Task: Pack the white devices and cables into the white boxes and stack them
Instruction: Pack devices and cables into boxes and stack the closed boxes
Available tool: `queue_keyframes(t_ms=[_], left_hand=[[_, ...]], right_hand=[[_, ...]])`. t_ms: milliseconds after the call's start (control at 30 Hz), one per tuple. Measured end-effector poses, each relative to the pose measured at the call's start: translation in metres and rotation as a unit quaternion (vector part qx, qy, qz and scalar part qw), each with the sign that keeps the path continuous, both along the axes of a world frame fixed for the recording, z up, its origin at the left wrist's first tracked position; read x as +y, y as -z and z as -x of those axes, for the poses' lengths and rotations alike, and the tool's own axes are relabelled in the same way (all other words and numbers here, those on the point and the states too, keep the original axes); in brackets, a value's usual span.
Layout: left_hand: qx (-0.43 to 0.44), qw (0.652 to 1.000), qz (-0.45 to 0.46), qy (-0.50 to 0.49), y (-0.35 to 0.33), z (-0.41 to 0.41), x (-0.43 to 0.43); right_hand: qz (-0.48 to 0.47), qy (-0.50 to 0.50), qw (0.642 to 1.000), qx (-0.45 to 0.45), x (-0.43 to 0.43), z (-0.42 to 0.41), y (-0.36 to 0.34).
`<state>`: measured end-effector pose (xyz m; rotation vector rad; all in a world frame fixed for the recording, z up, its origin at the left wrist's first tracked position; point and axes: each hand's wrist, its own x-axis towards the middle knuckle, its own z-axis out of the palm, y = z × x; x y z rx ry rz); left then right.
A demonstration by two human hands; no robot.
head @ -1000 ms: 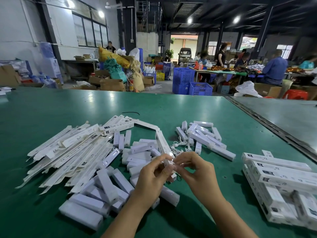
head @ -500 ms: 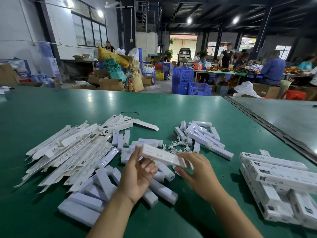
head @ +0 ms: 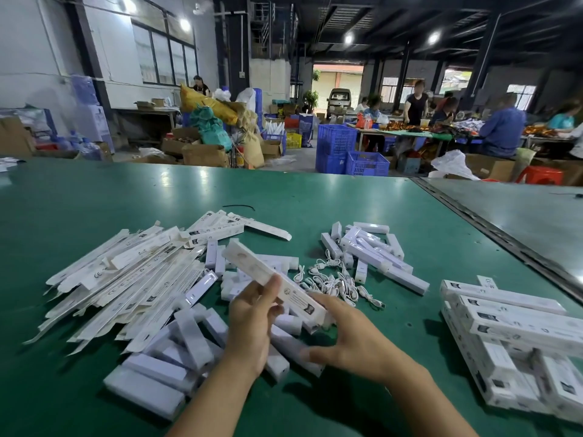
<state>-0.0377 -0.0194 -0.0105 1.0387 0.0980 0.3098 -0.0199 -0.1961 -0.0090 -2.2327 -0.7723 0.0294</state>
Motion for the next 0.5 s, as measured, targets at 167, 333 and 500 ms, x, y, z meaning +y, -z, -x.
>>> queue_keyframes(t_ms=[167,333,500], left_hand=[[0.031,0.994,-0.019,-0.102,0.000,-0.003,0.007],[0.029,0.986,0.002,-0.167,0.000,-0.009,0.013],[0.032,0.978,0.046,-0.199,-0.001,-0.011,0.019]], right_hand=[[0.076,-0.006,0.997,0.026,-0.003,-0.003,0.002],[0.061,-0.011,0.997,0.043,-0.004,-0.001,0.000],[-0.073,0.029,0.995,0.057,-0.012,-0.003,-0.003]])
